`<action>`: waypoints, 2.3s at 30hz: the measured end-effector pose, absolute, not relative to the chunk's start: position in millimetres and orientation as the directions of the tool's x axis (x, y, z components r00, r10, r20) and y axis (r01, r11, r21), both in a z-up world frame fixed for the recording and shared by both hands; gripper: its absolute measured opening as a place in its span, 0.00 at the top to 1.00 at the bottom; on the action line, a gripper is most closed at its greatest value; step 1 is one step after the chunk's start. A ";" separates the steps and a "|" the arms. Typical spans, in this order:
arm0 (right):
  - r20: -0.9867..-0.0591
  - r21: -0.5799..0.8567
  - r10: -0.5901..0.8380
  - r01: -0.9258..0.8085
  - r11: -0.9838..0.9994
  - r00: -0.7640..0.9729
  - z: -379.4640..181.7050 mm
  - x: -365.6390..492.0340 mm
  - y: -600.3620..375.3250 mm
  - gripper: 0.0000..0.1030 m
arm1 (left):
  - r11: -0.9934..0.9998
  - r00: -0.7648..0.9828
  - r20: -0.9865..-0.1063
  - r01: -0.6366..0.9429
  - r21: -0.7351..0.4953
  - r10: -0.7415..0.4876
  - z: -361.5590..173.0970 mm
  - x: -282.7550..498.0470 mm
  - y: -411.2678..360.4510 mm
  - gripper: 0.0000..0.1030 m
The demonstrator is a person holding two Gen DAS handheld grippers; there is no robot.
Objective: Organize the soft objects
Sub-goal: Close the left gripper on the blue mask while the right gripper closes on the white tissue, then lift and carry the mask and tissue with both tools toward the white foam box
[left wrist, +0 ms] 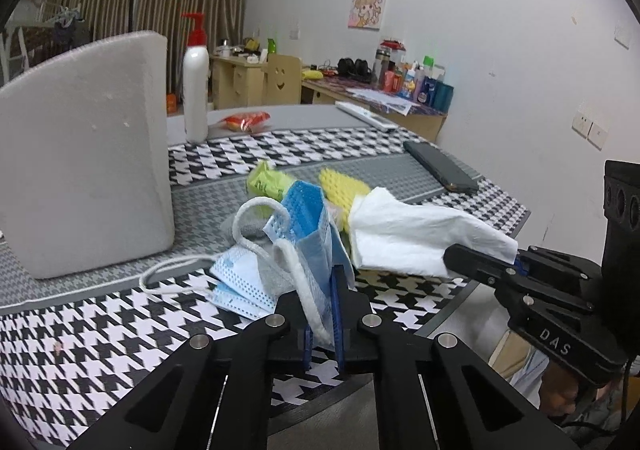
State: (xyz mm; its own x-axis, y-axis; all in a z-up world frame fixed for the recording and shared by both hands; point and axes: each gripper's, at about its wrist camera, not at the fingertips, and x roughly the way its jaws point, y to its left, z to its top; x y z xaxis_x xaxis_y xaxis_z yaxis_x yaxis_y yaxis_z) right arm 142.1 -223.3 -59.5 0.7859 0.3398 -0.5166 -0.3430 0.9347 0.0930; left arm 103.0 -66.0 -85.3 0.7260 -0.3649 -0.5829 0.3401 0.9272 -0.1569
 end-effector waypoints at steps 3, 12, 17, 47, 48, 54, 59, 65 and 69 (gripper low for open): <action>-0.506 0.084 0.332 -0.337 0.938 0.796 -54.3 142.4 -223.4 0.91 | 0.929 0.743 -0.562 0.337 -0.154 -0.363 -76.0 97.4 -60.2 0.92; -0.482 0.073 0.338 -0.348 0.935 0.808 -46.0 140.9 -216.8 0.91 | 0.928 0.773 -0.518 0.347 -0.139 -0.366 -56.8 85.9 -48.5 0.93; -0.480 0.069 0.333 -0.344 0.937 0.812 -44.5 141.1 -216.8 0.91 | 0.919 0.759 -0.524 0.361 -0.156 -0.387 -59.4 84.3 -49.1 0.98; -0.377 0.058 0.373 -0.381 0.923 0.848 2.0 134.5 -202.1 0.91 | 0.937 0.858 -0.379 0.331 -0.108 -0.347 17.6 75.6 -25.9 0.99; -0.377 0.056 0.375 -0.384 0.922 0.847 2.7 135.0 -201.0 0.91 | 0.941 0.864 -0.376 0.323 -0.097 -0.335 18.6 75.2 -26.1 0.99; -0.374 0.062 0.386 -0.392 0.918 0.844 6.5 139.1 -195.8 0.91 | 0.951 0.876 -0.374 0.301 -0.073 -0.305 21.2 78.2 -26.4 0.99; -0.361 0.065 0.384 -0.388 0.919 0.850 11.1 144.5 -194.6 0.91 | 0.959 0.882 -0.382 0.278 -0.056 -0.277 22.8 82.9 -23.1 0.99; -0.353 0.067 0.379 -0.382 0.922 0.855 15.7 152.0 -193.5 0.91 | 0.959 0.888 -0.373 0.280 -0.030 -0.271 27.9 89.7 -24.0 0.99; -0.347 0.073 0.377 -0.376 0.924 0.859 19.1 157.5 -194.5 0.91 | 0.961 0.894 -0.361 0.276 -0.022 -0.265 32.4 94.1 -24.0 0.99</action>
